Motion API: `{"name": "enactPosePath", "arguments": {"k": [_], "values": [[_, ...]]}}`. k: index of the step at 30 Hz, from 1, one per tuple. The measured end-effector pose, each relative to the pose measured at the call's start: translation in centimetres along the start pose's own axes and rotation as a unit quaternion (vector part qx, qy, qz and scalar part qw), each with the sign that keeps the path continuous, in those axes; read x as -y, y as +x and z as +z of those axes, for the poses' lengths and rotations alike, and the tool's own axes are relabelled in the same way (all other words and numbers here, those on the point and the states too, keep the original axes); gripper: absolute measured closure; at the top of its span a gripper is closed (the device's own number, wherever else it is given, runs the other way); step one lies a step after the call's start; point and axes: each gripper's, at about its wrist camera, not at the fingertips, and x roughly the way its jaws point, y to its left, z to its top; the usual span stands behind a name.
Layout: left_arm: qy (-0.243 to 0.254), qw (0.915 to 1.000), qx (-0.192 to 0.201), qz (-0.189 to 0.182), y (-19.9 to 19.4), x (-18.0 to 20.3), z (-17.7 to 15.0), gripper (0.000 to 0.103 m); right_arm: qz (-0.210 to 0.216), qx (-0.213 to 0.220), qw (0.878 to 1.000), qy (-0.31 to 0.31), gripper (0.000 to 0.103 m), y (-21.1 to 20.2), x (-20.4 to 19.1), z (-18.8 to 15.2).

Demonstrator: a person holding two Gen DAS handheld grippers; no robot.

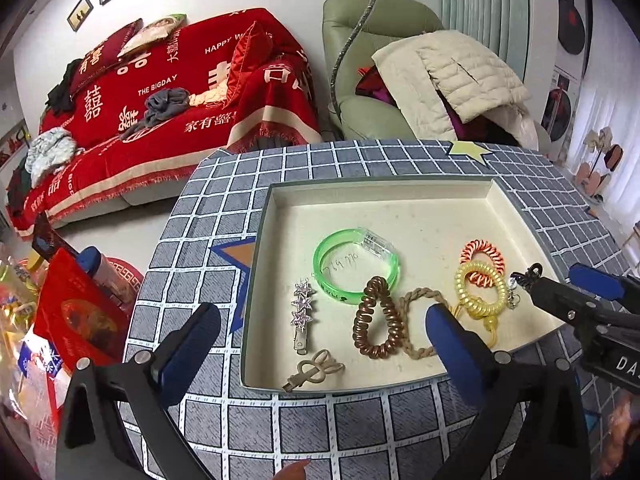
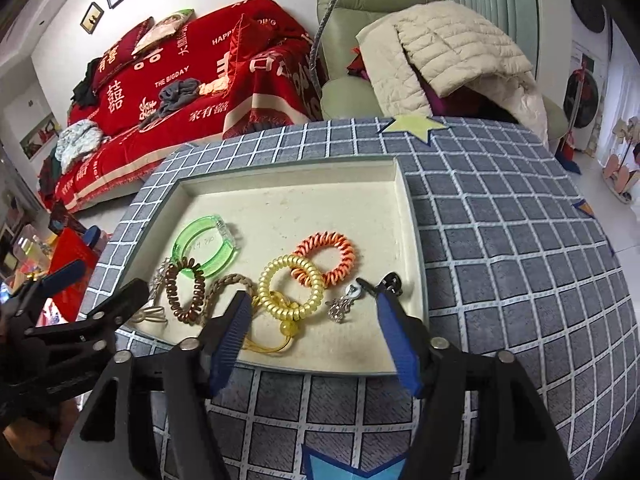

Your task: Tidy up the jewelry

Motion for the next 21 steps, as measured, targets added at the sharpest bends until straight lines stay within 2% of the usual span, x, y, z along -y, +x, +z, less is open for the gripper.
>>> {"name": "enactPosePath", "arguments": {"k": [3,4,5,10,15,21], "values": [[-0.001,1.0000,0.002,0.003,0.1,-0.2,-0.1,0.000,-0.011,0.015,1.000,-0.004,0.017,-0.3,-0.2,0.0],[-0.001,1.0000,0.001,0.004,0.1,-0.2,-0.1,0.000,-0.014,0.020,1.000,-0.004,0.002,-0.3,-0.2,0.0],[-0.001,1.0000,0.002,0.004,0.1,-0.2,-0.2,0.000,-0.014,0.025,1.000,-0.003,0.000,-0.4,-0.2,-0.1],[0.000,1.0000,0.002,0.009,-0.5,-0.1,-0.8,0.000,-0.014,0.042,0.999,-0.002,0.000,-0.6,-0.4,-0.3],[-0.003,0.9998,0.003,0.019,-0.9,-0.3,-1.2,0.000,0.001,0.026,1.000,0.006,0.000,-0.5,-0.3,-0.2],[-0.002,0.9996,-0.003,0.029,-1.2,-0.4,-1.6,0.000,-0.017,0.008,1.000,-0.007,0.000,-0.5,-0.8,-0.5]]}}
